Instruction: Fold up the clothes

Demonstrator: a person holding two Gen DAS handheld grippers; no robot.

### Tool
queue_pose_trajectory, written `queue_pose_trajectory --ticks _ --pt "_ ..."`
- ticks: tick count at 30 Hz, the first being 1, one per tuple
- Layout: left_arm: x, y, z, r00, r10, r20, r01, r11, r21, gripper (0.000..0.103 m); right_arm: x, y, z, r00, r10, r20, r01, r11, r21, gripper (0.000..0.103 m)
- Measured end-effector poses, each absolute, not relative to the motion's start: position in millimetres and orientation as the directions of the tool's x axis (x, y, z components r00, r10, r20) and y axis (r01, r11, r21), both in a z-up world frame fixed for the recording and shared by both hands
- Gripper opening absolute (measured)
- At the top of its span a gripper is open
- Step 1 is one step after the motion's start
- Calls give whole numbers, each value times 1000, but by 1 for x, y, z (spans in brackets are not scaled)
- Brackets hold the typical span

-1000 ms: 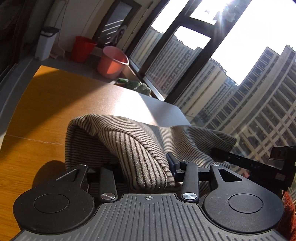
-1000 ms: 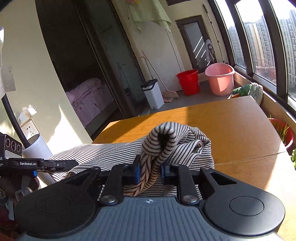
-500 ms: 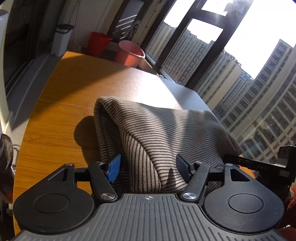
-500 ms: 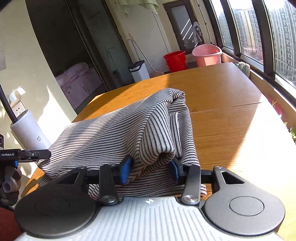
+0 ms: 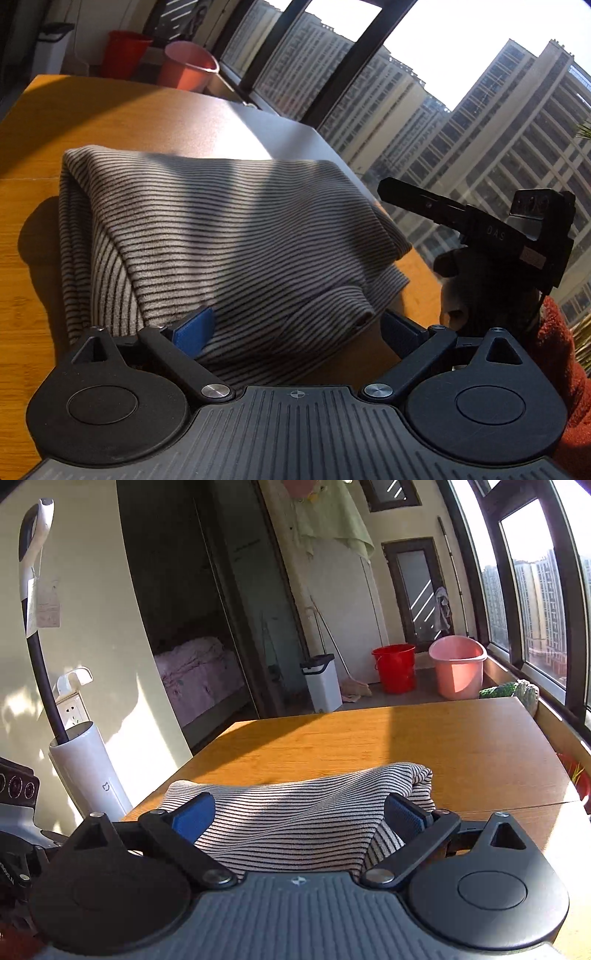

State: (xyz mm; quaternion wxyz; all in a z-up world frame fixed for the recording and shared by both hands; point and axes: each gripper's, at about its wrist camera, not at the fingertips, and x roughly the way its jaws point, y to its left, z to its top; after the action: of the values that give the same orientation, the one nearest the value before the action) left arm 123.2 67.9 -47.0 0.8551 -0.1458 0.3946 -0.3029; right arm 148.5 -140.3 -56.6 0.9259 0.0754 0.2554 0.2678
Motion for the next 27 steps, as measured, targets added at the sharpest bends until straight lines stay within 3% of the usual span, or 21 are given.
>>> queue_pose_trajectory --ticks 3,18,23,27 --pt "132 71 -49 503 -638 -583 405 770 -493 102 164 -137 -82 672 540 -506 -433 842 323 98" --pt "258 83 -51 622 -540 -567 318 836 -447 102 107 -121 -94 618 648 -445 -479 759 440 103" --pt "277 82 -40 622 -522 -583 265 842 -471 103 100 -90 -92 617 631 -471 -515 776 365 103" --pt "249 90 -25 645 -516 -564 272 844 -462 103 97 -102 -81 644 615 -454 -505 788 351 103"
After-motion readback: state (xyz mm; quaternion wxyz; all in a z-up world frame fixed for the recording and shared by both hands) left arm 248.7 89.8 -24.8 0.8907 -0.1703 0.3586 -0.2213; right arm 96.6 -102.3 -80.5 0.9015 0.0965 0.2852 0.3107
